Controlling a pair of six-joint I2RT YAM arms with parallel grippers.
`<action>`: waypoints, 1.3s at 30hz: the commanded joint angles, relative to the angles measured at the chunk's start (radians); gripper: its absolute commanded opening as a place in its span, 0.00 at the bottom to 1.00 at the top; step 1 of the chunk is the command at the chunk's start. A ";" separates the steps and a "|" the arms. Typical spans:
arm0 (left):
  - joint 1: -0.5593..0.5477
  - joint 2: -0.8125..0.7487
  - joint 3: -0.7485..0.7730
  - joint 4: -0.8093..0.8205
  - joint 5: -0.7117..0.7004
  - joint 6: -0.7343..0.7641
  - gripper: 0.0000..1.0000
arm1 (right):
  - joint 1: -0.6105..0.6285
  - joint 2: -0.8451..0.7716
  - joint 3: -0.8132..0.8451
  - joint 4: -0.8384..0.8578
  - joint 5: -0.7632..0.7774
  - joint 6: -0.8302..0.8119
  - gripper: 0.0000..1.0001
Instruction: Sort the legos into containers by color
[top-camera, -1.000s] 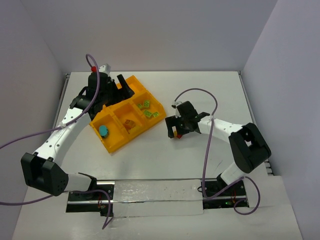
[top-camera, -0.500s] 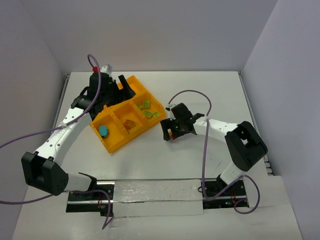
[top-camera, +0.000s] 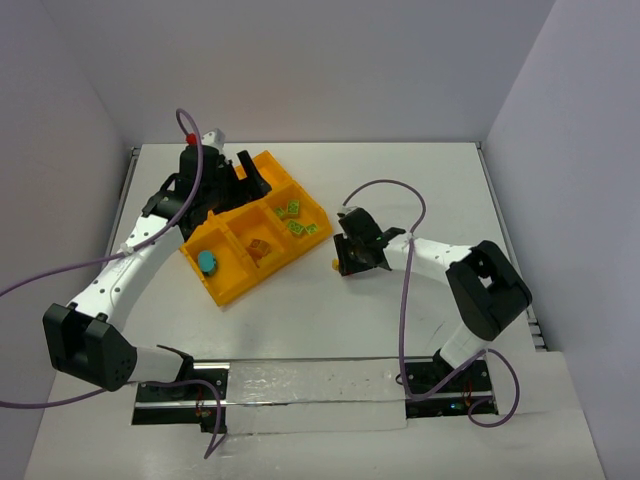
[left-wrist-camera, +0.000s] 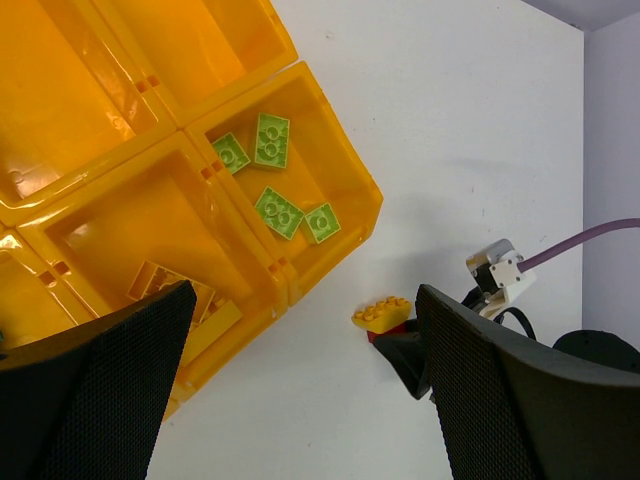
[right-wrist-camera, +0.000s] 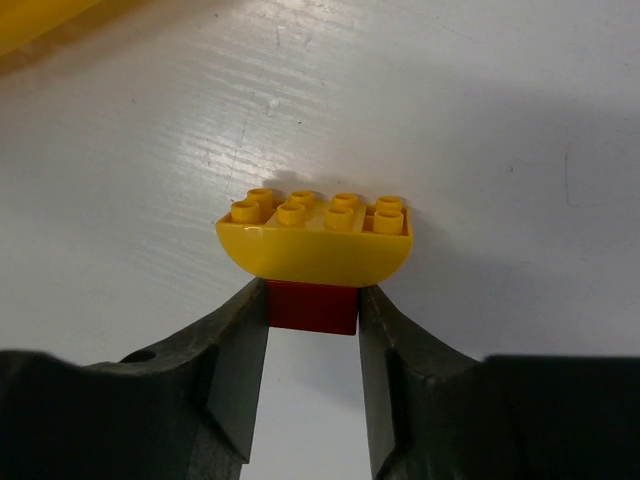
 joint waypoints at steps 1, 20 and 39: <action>-0.006 -0.001 0.041 0.000 0.002 0.011 0.99 | 0.019 -0.015 0.015 0.028 0.039 0.011 0.37; -0.055 0.130 -0.009 0.183 0.698 -0.020 0.92 | 0.084 -0.380 -0.043 0.119 -0.126 -0.102 0.09; -0.159 0.307 -0.027 0.213 0.770 -0.060 0.84 | 0.114 -0.448 -0.011 0.108 -0.050 -0.117 0.09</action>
